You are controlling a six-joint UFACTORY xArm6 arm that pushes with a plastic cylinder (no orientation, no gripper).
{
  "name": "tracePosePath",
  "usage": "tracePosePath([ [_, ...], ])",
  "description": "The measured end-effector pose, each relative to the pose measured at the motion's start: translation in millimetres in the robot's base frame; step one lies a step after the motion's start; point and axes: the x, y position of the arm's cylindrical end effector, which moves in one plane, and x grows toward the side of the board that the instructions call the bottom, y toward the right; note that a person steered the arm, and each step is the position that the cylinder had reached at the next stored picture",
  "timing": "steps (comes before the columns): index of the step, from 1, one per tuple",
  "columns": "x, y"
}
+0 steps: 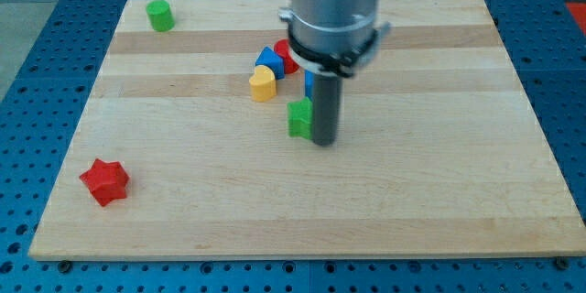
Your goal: Slightly push the red star upwards
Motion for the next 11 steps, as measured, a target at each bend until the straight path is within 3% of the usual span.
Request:
tracePosePath([
  [2, 5, -30],
  [3, 10, -86],
  [4, 11, -97],
  [6, 101, -127],
  [7, 115, -233],
  [9, 97, -235],
  [11, 65, -200],
])
